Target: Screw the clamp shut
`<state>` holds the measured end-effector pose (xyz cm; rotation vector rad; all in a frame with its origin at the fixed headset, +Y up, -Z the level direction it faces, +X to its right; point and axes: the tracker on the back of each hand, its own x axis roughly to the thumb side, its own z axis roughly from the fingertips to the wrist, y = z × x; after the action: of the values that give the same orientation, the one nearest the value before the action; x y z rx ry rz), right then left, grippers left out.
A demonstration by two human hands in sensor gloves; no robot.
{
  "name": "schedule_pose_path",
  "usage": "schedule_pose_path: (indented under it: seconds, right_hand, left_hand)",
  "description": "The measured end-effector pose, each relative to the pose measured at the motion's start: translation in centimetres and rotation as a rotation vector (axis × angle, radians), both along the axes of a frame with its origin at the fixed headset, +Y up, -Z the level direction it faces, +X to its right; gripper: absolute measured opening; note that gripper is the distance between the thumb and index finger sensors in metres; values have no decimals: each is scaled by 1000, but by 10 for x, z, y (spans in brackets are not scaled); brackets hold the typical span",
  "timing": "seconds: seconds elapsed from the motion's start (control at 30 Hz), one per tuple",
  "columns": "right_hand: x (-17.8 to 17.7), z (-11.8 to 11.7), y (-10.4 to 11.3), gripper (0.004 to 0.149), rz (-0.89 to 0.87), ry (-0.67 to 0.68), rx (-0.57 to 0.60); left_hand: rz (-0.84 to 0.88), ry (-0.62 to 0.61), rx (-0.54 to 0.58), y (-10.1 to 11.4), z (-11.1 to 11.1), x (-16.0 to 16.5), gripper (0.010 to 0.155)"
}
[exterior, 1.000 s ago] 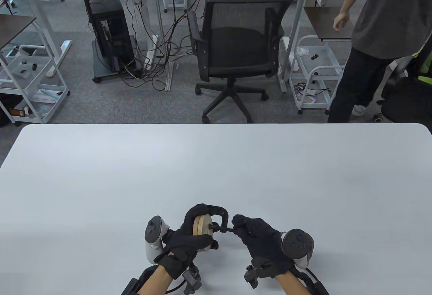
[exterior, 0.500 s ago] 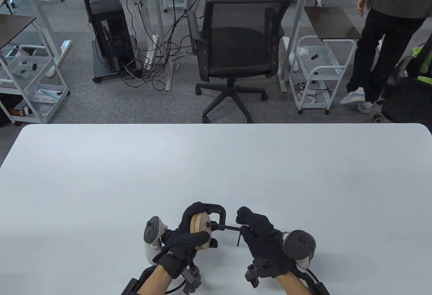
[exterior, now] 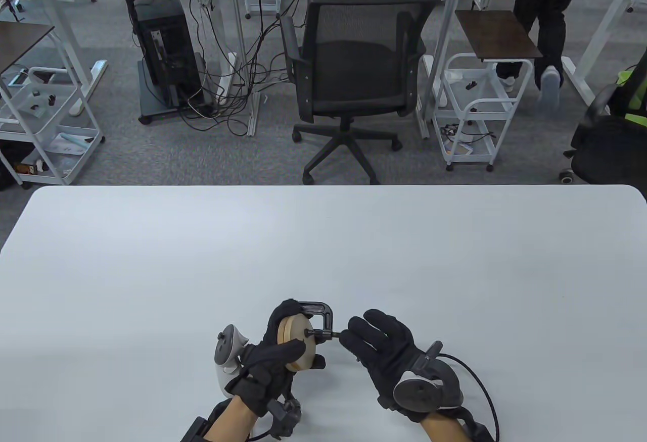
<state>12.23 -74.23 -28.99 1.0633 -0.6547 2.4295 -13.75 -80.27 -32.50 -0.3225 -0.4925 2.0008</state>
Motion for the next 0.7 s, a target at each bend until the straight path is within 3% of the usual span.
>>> schedule_pose_path:
  seconds: [0.13, 0.23, 0.47, 0.7]
  right_hand:
    - [1, 1, 1, 66, -12, 2, 26]
    - [4, -1, 1, 58, -63, 13, -16]
    - [9, -9, -5, 49, -312, 49, -237]
    - [15, -17, -17, 49, -615, 35, -503]
  left_hand:
    - [-23, -2, 13, 0, 0, -1, 97]
    - [-46, 4, 22, -1, -1, -2, 97]
    - [-74, 4, 31, -2, -1, 0, 97]
    - [-109, -10, 56, -2, -1, 2, 97]
